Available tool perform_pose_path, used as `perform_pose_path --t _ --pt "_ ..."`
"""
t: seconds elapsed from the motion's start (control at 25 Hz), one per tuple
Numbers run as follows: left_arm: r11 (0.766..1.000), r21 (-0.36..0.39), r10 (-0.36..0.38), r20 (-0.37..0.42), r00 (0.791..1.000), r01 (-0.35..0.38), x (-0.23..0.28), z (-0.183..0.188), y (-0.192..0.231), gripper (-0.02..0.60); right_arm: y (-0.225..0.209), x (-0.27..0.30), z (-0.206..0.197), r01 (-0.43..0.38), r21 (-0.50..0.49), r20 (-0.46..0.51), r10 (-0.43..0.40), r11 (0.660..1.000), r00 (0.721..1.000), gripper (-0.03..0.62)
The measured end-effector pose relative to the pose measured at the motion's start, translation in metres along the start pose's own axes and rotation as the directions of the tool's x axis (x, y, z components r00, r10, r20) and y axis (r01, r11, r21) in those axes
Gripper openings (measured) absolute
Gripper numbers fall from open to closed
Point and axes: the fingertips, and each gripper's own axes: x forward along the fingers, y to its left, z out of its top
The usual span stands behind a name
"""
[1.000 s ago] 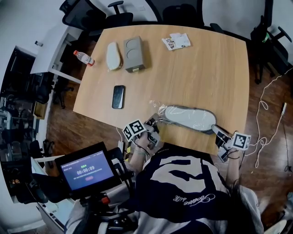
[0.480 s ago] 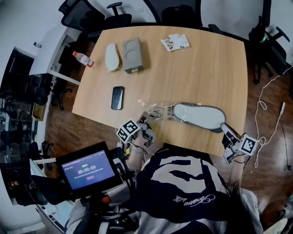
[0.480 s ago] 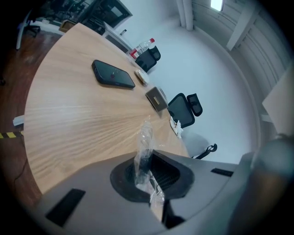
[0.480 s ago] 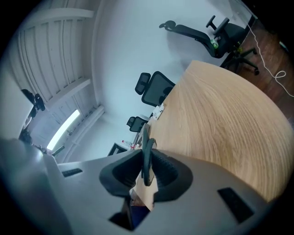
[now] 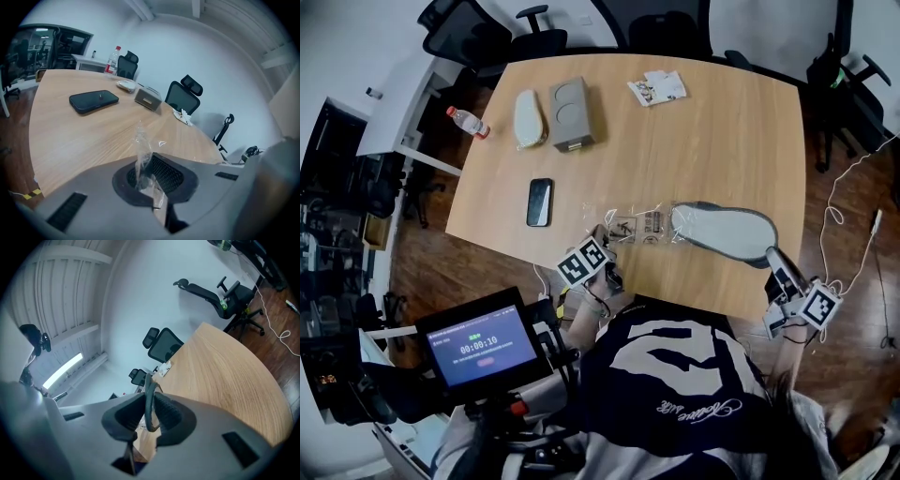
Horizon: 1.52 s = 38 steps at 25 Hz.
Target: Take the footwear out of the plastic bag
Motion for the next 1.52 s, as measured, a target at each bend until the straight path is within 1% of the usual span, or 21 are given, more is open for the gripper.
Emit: perform_pose_path --t 0.12,0.28,0.44,0.56,0.68,0.76,0.88,1.0,1.12,1.2,1.28,1.36,1.44,1.52 --pt "1.0 -0.007 0.02 -0.011 1.0 -0.02 0.001 -0.002 0.004 0.003 0.012 -0.01 0.019 0.006 -0.04 0.043 -0.004 0.999 0.999 0.066" --pt "0.999 -0.032 0.02 -0.027 0.999 -0.021 0.004 -0.007 0.006 0.004 0.034 -0.017 0.042 -0.004 -0.103 0.089 0.013 0.995 0.996 0.066" --pt "0.999 -0.023 0.038 -0.041 0.998 -0.039 0.006 -0.011 0.008 0.003 0.057 -0.024 0.062 -0.015 -0.142 0.143 0.036 0.99 0.989 0.066" --pt "0.999 -0.032 0.039 -0.047 0.998 -0.04 0.007 -0.012 0.01 0.003 0.076 -0.026 0.071 -0.047 -0.165 0.167 0.075 0.985 0.983 0.066" --pt "0.999 -0.052 0.011 -0.056 0.998 -0.014 0.009 -0.017 0.005 0.003 0.093 -0.016 0.07 -0.102 -0.179 0.149 0.13 0.978 0.98 0.066" --pt "0.998 -0.058 -0.01 -0.067 0.998 0.007 0.012 -0.023 -0.003 0.003 0.099 -0.002 0.063 -0.134 -0.173 0.125 0.157 0.976 0.98 0.066" --pt "0.997 -0.073 -0.043 -0.079 0.996 0.037 0.017 -0.031 -0.017 0.003 0.099 0.023 0.046 -0.165 -0.134 0.086 0.178 0.977 0.98 0.066" --pt "0.987 -0.142 -0.09 -0.088 0.992 0.077 0.021 -0.039 -0.031 0.003 0.095 0.05 0.022 -0.196 -0.082 0.038 0.199 0.977 0.979 0.066" --pt "0.969 -0.223 -0.132 -0.099 0.986 0.107 0.023 -0.049 -0.04 0.003 0.09 0.074 -0.002 -0.218 -0.012 -0.002 0.218 0.976 0.976 0.066" --pt "0.962 -0.243 -0.153 -0.106 0.983 0.123 0.023 -0.054 -0.046 0.003 0.08 0.084 -0.017 -0.22 0.041 -0.023 0.221 0.975 0.975 0.066" --pt "0.963 -0.233 -0.166 -0.116 0.979 0.135 0.023 -0.059 -0.051 0.003 0.063 0.09 -0.032 -0.201 0.092 -0.046 0.206 0.975 0.978 0.066" --pt "0.964 -0.227 -0.171 -0.122 0.978 0.14 0.023 -0.061 -0.053 0.003 0.04 0.091 -0.046 -0.151 0.129 -0.066 0.161 0.98 0.985 0.066" --pt "0.964 -0.226 -0.174 -0.13 0.976 0.142 0.024 -0.061 -0.051 0.003 0.019 0.093 -0.055 -0.093 0.138 -0.077 0.104 0.986 0.992 0.066" --pt "0.967 -0.214 -0.171 -0.142 0.975 0.139 0.025 -0.058 -0.049 0.003 0.004 0.096 -0.064 -0.053 0.127 -0.095 0.066 0.99 0.993 0.066"
